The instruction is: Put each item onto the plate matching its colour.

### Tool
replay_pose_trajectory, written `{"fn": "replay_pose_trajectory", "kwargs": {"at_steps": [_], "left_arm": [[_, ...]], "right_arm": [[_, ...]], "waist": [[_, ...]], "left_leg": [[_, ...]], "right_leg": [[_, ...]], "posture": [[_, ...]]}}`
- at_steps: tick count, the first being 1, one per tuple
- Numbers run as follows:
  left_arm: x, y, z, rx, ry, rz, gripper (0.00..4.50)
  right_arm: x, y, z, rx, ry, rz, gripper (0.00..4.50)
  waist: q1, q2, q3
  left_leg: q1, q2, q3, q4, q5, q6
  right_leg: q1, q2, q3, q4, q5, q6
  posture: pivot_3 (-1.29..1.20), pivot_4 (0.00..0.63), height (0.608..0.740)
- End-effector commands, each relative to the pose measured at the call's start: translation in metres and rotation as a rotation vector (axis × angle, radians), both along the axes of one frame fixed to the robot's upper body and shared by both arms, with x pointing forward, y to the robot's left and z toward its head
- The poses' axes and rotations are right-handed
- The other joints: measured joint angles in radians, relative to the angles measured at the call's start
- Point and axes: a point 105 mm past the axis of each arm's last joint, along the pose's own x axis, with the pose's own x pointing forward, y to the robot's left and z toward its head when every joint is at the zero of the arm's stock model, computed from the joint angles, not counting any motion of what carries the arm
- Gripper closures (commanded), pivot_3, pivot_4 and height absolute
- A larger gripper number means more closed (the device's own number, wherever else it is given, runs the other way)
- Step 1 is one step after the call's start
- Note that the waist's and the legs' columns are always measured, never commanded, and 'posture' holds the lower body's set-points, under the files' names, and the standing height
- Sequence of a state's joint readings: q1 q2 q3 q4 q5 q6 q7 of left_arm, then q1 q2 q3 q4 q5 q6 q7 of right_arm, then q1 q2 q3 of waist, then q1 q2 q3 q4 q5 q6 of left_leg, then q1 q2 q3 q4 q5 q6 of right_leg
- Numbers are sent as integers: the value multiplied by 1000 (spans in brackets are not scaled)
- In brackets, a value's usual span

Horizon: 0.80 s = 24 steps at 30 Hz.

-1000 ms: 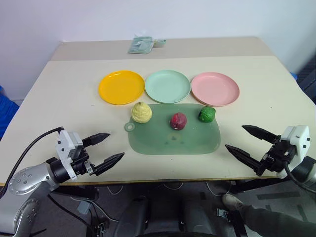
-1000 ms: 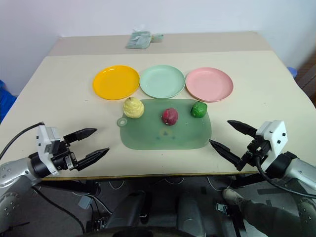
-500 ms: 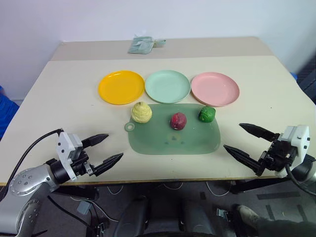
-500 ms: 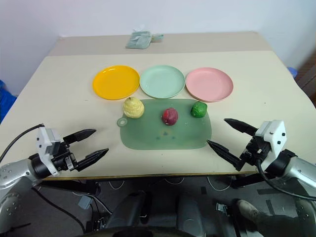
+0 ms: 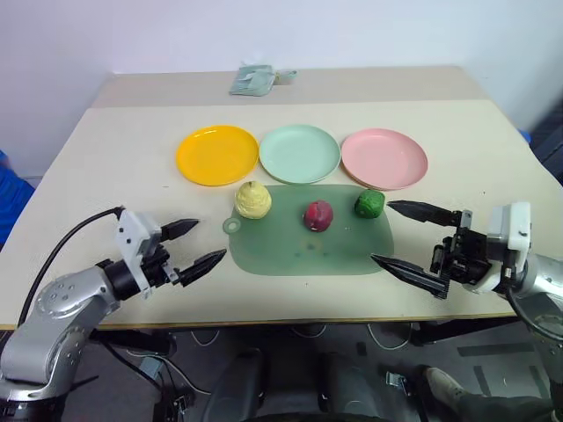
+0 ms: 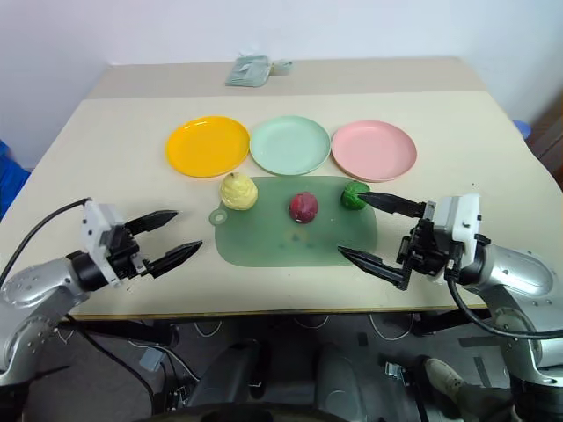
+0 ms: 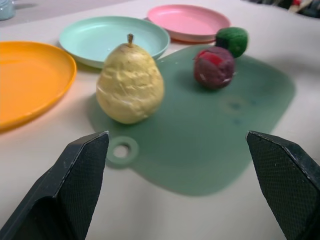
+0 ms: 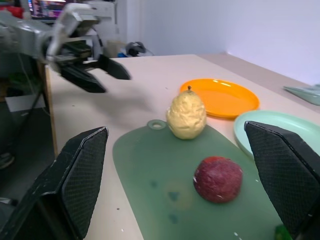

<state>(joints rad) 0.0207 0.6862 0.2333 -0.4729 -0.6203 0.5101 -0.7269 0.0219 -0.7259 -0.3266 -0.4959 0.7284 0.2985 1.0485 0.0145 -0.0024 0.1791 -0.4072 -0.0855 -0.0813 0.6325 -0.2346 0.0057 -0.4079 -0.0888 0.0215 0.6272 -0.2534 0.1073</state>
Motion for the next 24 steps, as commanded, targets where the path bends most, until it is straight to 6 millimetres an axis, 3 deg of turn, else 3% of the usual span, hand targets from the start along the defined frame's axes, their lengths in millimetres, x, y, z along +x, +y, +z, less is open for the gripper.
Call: {"fn": "replay_pose_trajectory", "kwargs": {"at_steps": [1, 6, 15, 24], "left_arm": [[17, -10, 5, 16, -15, 20, 0], [46, -32, 7, -16, -26, 53, 0], [70, -65, 0, -26, -36, 67, 0], [88, -61, 4, -10, -79, 119, 0]], "right_arm": [[0, 3, 7, 12, -32, 24, 26], [4, 8, 9, 13, -46, 23, 26], [5, 15, 11, 24, -54, -6, 26], [4, 16, 14, 32, -56, -39, 26]], "waist": [[2, 0, 0], [0, 0, 0], [2, -1, 0], [0, -1, 0]], "left_leg": [[0, 0, 0, 0, 0, 0], [0, -1, 0, 0, 0, 0], [0, -1, 0, 0, 0, 0], [0, -1, 0, 0, 0, 0]], "right_leg": [[0, 0, 0, 0, 0, 1], [0, 0, 0, 2, 2, 3], [-1, 0, 0, 3, 2, 4], [-1, 1, 0, 3, 2, 4]], "posture": [[0, 150, 740], [0, 150, 740], [0, 150, 740], [0, 150, 740]]}}
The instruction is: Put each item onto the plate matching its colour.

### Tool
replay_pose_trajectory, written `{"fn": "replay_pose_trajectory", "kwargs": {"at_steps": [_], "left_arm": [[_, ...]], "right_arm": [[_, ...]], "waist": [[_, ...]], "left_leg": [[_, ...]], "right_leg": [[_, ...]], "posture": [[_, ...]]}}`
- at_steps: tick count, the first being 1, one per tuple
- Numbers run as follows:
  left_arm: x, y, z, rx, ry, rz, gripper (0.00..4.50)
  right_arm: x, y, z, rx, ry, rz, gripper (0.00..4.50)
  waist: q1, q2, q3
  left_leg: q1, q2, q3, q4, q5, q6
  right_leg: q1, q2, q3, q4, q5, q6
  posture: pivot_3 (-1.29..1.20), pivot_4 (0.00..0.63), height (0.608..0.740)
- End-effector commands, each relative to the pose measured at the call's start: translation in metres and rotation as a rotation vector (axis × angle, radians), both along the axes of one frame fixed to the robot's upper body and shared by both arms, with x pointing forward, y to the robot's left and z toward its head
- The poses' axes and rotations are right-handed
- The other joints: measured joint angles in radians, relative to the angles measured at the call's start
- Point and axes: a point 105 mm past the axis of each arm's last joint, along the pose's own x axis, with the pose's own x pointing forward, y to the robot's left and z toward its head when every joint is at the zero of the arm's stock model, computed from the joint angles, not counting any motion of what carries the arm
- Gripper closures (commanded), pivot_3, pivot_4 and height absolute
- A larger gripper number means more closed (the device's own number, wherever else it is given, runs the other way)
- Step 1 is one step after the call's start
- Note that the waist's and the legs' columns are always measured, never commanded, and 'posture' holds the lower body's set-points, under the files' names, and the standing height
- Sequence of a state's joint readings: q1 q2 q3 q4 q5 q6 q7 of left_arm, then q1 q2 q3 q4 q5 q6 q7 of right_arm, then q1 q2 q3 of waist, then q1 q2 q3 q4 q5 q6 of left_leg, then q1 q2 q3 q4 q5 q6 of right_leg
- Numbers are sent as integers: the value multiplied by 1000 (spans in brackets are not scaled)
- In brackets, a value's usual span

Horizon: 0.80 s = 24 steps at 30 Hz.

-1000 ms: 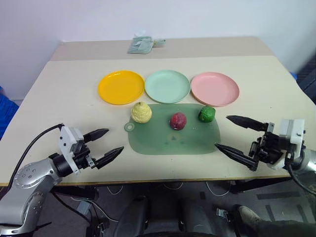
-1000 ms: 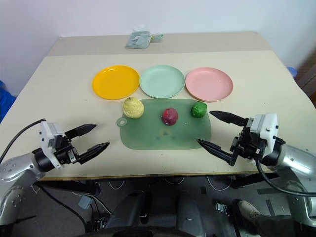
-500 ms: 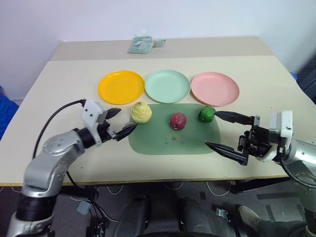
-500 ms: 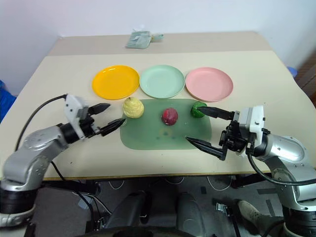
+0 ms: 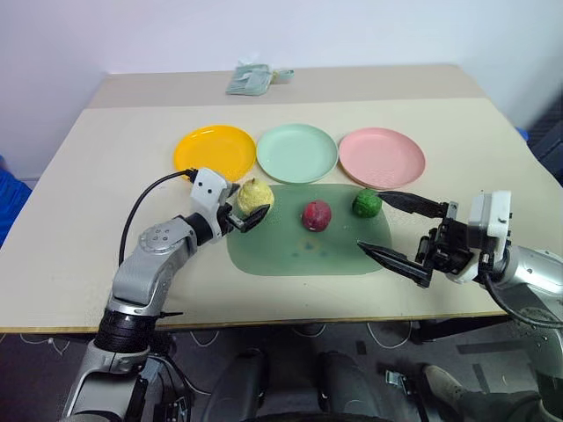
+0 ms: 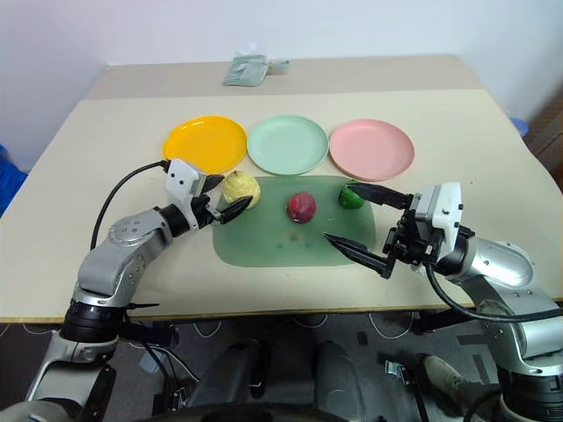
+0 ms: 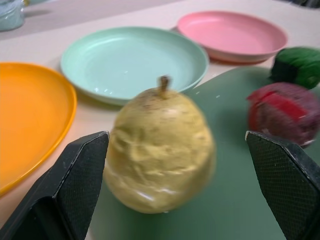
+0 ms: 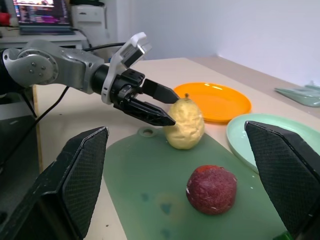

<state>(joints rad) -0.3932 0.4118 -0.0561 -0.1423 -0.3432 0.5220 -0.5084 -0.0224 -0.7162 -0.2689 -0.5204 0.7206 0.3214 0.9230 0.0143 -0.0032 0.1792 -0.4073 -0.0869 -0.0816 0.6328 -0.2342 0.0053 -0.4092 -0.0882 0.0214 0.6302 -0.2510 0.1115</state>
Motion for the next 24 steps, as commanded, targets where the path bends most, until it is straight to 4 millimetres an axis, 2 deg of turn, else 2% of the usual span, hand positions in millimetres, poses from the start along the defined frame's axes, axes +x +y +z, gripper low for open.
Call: {"fn": "replay_pose_trajectory", "kwargs": {"at_steps": [1, 6, 13, 16, 18, 19, 24], "left_arm": [[6, 1, 15, 7, -69, 10, 0], [17, -9, 15, 10, -56, 3, 0], [19, -22, 7, 8, -25, -14, 0], [19, -23, 7, -4, -12, -17, 914], [18, -22, 6, 7, -11, -18, 1806], [18, -21, 6, 20, -15, -14, 1997], [18, -12, 11, 6, -36, 43, 1997]], "right_arm": [[-7, 6, 10, 4, -48, 14, 26], [-8, 7, 10, 8, -53, 3, 26], [-8, 9, 9, 14, -53, -1, 26], [-8, 10, 9, 16, -53, -2, 0], [-8, 9, 8, 18, -53, -3, 0], [-8, 9, 8, 19, -52, -4, 0], [-8, 10, 6, 26, -49, -3, 0]], "waist": [[0, 0, 0], [3, 0, 0], [0, 0, 0], [0, 0, 0], [1, 0, 0], [1, 0, 0], [0, 0, 0]], "left_leg": [[0, 0, 0, 0, 0, 0], [0, -1, 0, 1, 0, 0], [0, -1, 0, 1, 0, 0], [0, -1, 0, 1, 0, 0], [0, -1, 0, 1, 0, 0], [0, -1, 0, 2, 0, 0], [0, -1, 0, 2, 0, 0]], "right_leg": [[0, 0, 0, 0, 0, 0], [1, 0, -1, 0, 0, 1], [0, 0, -1, 0, 1, 2], [0, 0, -1, 0, 1, 2], [1, 0, -1, 0, 1, 2], [1, 0, -1, 0, 1, 2], [1, 0, -1, 0, 1, 2]], "posture": [[0, 150, 740], [0, 150, 740], [0, 150, 740], [0, 150, 740], [0, 150, 740], [0, 150, 740], [0, 150, 740]]}}
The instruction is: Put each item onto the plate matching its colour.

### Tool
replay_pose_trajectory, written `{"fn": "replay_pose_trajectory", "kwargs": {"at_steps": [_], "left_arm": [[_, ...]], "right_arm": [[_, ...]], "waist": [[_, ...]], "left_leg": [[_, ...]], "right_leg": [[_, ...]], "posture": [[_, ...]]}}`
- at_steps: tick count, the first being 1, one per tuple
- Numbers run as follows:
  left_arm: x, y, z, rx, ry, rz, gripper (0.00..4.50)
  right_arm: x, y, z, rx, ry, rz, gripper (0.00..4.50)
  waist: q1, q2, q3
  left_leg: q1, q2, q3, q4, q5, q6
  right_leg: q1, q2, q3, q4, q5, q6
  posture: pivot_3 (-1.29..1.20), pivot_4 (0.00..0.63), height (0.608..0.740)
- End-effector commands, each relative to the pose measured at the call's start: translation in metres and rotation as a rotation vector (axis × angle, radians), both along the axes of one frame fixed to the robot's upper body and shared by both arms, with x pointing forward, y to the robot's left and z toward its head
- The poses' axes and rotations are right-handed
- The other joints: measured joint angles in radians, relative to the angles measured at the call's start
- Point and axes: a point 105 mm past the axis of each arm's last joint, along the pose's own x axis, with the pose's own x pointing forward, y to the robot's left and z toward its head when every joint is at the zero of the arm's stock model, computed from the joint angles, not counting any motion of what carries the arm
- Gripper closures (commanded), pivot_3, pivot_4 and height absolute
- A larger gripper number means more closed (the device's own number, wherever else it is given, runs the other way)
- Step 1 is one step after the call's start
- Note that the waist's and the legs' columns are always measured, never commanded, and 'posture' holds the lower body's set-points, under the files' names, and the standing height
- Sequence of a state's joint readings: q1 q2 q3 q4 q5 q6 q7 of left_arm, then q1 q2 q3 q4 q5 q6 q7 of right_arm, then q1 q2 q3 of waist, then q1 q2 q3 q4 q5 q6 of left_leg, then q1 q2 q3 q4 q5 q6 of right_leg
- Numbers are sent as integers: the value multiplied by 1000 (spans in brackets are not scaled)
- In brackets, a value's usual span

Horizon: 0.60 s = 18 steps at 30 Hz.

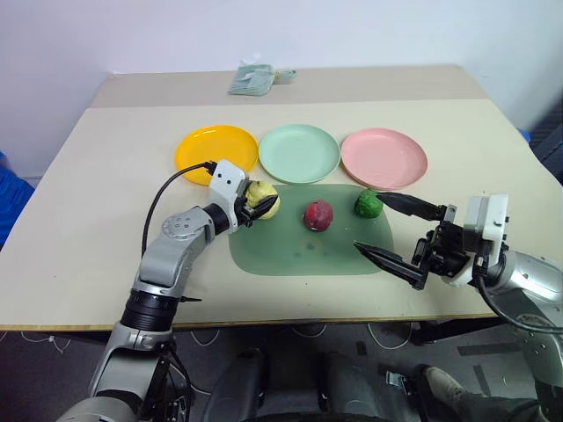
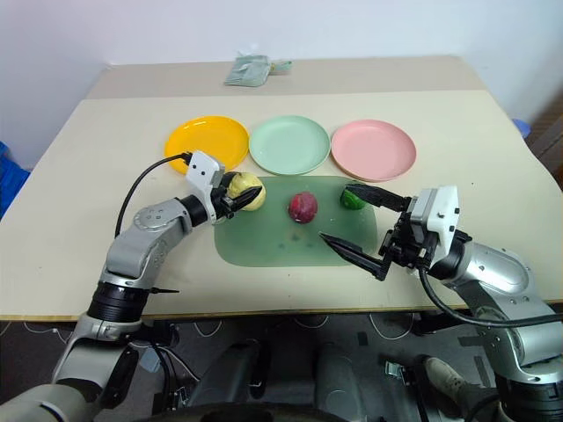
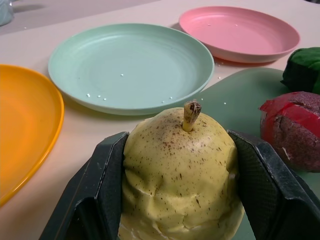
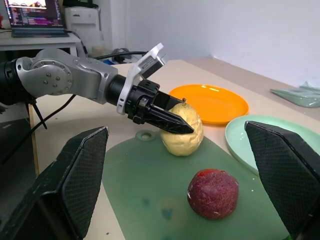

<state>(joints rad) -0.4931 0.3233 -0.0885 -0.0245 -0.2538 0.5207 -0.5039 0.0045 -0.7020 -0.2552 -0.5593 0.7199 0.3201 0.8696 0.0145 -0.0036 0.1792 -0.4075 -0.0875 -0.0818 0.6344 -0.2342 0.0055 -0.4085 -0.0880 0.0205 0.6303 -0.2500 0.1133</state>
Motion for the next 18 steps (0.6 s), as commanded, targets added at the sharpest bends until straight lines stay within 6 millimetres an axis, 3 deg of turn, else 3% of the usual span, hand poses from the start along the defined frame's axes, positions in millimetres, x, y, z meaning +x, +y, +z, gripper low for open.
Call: {"fn": "replay_pose_trajectory", "kwargs": {"at_steps": [1, 6, 11, 15, 18], "left_arm": [[1, 12, 17, -27, -56, 64, 1997], [16, 39, 46, -126, -148, 264, 1997], [35, 82, 78, -215, -258, 553, 1997], [46, 109, 74, -200, -265, 708, 1997], [54, 115, 68, -212, -257, 759, 1997]], "right_arm": [[-5, 6, 7, 9, -50, 21, 0], [-1, 7, 7, 17, -49, 30, 0], [6, 5, 11, 19, -56, 29, 0], [12, 6, 13, 26, -62, 23, 0], [14, 7, 13, 29, -61, 18, 0]], "waist": [[0, 0, 0], [0, 0, 0], [2, -1, 0], [1, -1, 0], [2, -1, 0]], "left_leg": [[0, 0, 0, 0, 0, 0], [0, 0, 0, 0, 0, 0], [-1, 0, -1, 2, 0, 0], [0, -1, 0, 2, 0, 0], [0, -1, 0, 2, 0, 0]], "right_leg": [[0, 0, 0, 0, 0, 0], [0, 0, 0, 0, 0, 0], [0, 1, -1, 0, 1, 1], [0, 1, -1, 0, 1, 1], [0, 1, -1, 0, 1, 2]], "posture": [[0, 150, 740], [0, 150, 740], [0, 150, 740], [0, 150, 740], [0, 150, 740]]}}
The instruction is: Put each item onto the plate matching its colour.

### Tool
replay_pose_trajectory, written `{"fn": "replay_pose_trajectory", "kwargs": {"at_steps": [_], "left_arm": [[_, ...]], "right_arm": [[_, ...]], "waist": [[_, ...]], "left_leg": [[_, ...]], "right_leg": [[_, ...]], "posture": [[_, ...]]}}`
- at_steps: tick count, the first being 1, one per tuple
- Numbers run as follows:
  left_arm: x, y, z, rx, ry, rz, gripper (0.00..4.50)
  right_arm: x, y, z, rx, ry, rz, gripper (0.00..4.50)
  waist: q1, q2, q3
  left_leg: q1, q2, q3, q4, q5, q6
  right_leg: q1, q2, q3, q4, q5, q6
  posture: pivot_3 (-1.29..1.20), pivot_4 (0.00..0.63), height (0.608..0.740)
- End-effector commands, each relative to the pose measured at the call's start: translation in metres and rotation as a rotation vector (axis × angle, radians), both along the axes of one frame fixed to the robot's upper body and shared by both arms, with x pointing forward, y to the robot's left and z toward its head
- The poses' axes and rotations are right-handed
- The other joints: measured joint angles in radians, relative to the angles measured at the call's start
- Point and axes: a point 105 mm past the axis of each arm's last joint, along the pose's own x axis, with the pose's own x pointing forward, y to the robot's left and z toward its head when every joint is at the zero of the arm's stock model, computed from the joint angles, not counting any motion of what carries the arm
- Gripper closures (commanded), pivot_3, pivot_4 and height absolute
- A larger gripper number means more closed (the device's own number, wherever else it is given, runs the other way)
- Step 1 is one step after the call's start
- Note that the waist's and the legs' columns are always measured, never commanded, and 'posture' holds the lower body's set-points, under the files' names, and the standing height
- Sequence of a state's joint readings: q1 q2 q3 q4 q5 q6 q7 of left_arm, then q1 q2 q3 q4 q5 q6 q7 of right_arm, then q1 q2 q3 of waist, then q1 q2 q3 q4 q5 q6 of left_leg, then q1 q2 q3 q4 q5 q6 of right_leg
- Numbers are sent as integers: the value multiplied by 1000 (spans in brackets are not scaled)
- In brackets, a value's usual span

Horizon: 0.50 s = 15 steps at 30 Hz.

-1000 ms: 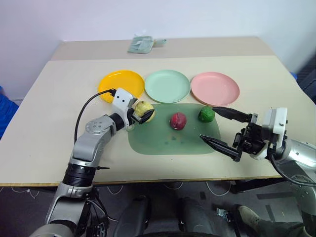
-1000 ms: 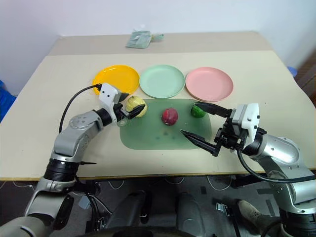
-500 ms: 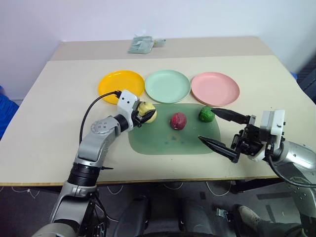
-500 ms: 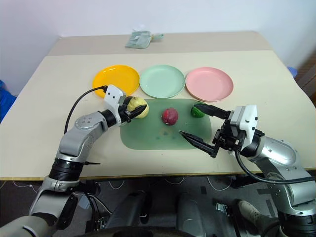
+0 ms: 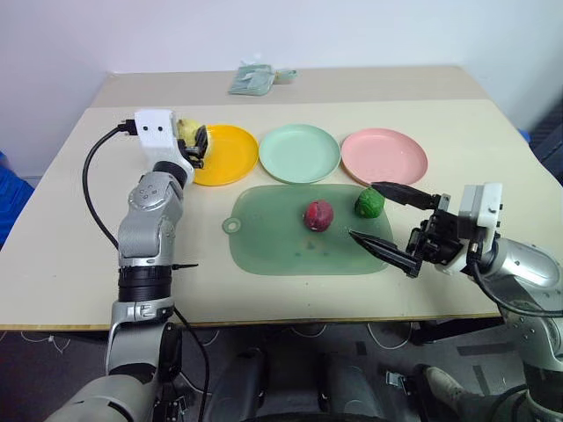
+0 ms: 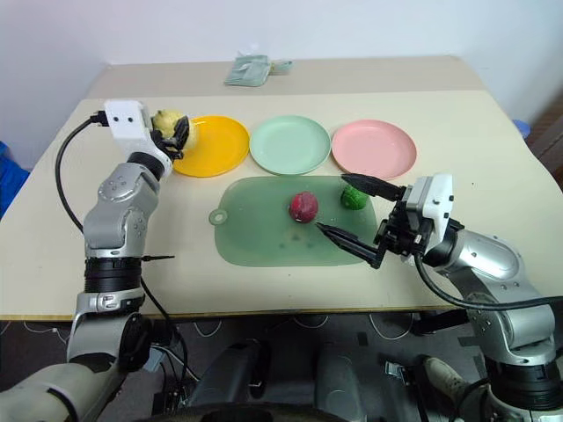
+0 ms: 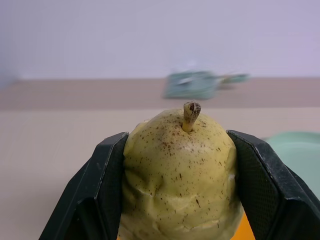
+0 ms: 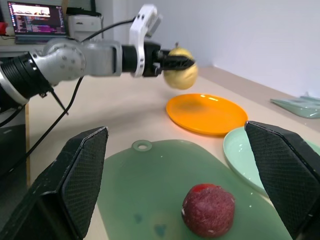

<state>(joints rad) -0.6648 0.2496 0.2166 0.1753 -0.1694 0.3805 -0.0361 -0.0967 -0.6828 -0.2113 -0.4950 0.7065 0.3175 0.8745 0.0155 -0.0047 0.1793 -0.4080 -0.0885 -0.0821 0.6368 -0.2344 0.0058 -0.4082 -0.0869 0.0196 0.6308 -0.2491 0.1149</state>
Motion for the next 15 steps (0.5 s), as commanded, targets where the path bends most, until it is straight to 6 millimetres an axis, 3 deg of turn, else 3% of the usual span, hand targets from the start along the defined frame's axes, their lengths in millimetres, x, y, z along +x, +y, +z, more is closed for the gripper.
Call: {"fn": "replay_pose_trajectory", "kwargs": {"at_steps": [1, 11, 15], "left_arm": [[7, 9, 10, -8, -54, 64, 1997], [40, -8, 5, -43, -62, 61, 1997], [51, -14, -6, -49, -13, 56, 1997]], "right_arm": [[0, 1, 5, 8, -35, -5, 0], [1, 2, 6, 11, -41, -28, 0], [2, 1, 7, 11, -43, -35, 0]], "waist": [[2, 0, 0], [26, -1, 1], [24, -1, 1]], "left_leg": [[0, 0, 0, 0, 0, 0], [-2, 0, 0, 6, -1, 1], [-2, -1, 1, 8, -2, 3]], "right_leg": [[0, 0, 0, 0, 0, 0], [1, 0, 0, 1, 1, 2], [1, 0, 0, 0, 2, 4]], "posture": [[0, 150, 740], [0, 150, 740], [0, 150, 740]]}}
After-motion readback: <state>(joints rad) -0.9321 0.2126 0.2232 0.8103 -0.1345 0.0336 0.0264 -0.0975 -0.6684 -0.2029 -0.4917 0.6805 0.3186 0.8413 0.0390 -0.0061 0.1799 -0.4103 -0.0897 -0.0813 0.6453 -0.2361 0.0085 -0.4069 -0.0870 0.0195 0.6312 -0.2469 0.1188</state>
